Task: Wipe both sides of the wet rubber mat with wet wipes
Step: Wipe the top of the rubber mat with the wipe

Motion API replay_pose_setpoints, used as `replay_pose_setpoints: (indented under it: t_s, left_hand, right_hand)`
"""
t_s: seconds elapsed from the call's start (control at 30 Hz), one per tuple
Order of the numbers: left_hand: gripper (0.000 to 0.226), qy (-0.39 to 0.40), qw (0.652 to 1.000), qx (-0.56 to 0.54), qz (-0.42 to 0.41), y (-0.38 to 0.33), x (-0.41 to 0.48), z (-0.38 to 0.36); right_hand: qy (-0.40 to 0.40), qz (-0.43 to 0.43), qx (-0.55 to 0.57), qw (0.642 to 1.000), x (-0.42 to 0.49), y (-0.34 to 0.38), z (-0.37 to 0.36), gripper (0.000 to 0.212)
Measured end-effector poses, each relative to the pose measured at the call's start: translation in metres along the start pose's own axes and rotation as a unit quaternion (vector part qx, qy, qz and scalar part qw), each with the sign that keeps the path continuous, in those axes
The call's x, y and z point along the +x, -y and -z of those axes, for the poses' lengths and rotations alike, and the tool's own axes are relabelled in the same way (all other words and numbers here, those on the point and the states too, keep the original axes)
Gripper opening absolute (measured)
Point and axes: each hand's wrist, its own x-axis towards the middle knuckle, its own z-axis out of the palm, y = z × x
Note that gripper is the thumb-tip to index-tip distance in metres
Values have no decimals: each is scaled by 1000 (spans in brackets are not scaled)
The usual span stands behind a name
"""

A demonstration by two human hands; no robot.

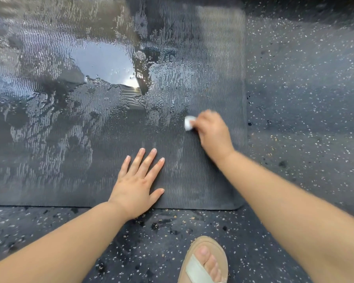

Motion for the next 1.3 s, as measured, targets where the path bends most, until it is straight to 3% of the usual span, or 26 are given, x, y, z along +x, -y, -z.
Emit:
replay_pose_setpoints:
  t_s: [0.17, 0.3, 0.47, 0.6, 0.7, 0.9, 1.07, 1.17, 1.3]
  left_hand:
    - [71, -12, 1000, 3, 11, -5, 0, -1]
    - [73, -14, 1000, 3, 21, -7, 0, 0]
    - [74, -9, 999, -1, 40, -13, 2, 10]
    - [69, -41, 997, -34, 48, -25, 17, 28]
    - [68, -58, 997, -50, 31, -35, 39, 36]
    - [73, -24, 1000, -16, 6, -47, 56, 24]
    - [75, -19, 1000, 11, -12, -37, 54, 18]
    - [75, -11, 999, 24, -19, -35, 55, 19]
    - [75, -4, 999, 25, -23, -35, 55, 22]
  right_hand:
    - [120, 85, 108, 983, -139, 12, 7, 19]
    - [172, 148, 50, 973, -120, -9, 10, 21]
    - [-32, 74, -48, 996, 15, -43, 30, 11]
    - [-25, -53, -80, 995, 38, -53, 33, 20]
    - [-53, -12, -29, 998, -31, -38, 24, 12]
    - [10, 27, 45, 999, -180, -26, 14, 18]
    - [-6, 77, 1, 997, -109, -45, 24, 20]
    - [-68, 41, -27, 996, -28, -58, 34, 16]
    - [-82, -34, -19, 996, 18, -62, 40, 13]
